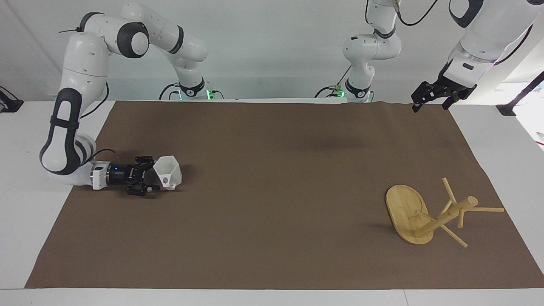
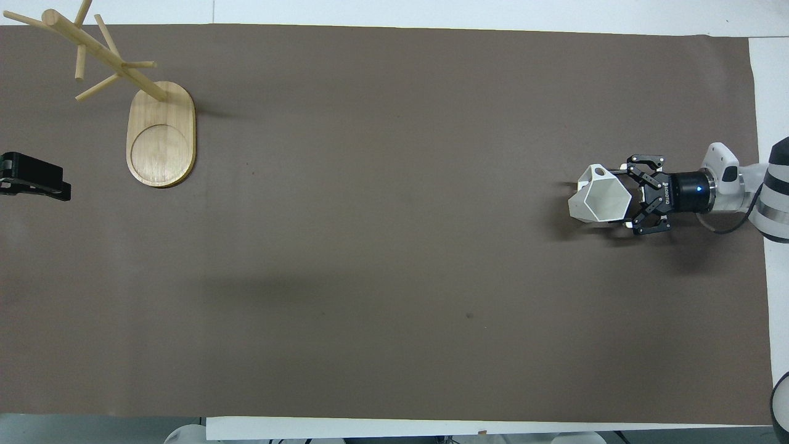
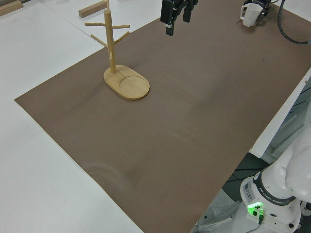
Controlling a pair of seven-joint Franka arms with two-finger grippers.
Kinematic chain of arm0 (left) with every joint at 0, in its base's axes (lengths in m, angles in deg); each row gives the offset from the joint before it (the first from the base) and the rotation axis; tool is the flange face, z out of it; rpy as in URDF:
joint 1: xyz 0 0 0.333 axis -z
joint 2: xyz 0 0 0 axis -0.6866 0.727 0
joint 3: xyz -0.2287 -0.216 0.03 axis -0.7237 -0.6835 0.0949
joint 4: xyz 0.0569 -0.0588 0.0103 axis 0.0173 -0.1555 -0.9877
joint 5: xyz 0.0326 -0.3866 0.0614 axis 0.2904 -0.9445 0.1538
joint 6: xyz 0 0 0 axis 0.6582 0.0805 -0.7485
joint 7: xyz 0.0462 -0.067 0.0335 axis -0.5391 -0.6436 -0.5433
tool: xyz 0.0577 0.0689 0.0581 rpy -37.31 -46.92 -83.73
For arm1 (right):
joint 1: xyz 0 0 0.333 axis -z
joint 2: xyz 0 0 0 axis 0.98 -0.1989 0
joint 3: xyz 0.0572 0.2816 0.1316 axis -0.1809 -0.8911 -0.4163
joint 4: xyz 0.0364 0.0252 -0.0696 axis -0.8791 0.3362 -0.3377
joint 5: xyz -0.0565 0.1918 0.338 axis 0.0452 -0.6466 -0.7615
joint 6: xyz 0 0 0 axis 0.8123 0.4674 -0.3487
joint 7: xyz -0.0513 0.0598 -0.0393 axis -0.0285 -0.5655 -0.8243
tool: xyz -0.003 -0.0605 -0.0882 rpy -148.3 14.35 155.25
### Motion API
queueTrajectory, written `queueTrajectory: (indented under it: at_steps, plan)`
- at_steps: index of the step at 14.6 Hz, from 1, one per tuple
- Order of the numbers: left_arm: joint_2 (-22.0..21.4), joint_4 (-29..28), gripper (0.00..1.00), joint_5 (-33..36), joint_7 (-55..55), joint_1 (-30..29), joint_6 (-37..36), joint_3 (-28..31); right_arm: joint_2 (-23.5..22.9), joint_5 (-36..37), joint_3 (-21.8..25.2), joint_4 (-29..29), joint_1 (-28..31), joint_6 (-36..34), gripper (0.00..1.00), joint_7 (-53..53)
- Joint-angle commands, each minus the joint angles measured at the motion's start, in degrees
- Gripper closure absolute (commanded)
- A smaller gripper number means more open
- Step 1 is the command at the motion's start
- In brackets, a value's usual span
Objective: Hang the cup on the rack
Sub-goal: 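Close the right gripper on the white cup's side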
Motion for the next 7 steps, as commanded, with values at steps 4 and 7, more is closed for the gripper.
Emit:
queueTrajectory:
  at_steps: [4,7]
  plan:
    - [-0.4,-0.3,0.0,0.3,0.2,-0.6,-0.6,-0.3,0.9,-1.5,-0.1,3.3,-1.7,1.0,0.0,-4.8]
    - [-0.4,-0.3,0.0,0.3,0.2,-0.6,-0.6,-0.3,1.0,-1.5,-0.1,3.5,-1.8,0.9,0.0,-5.1]
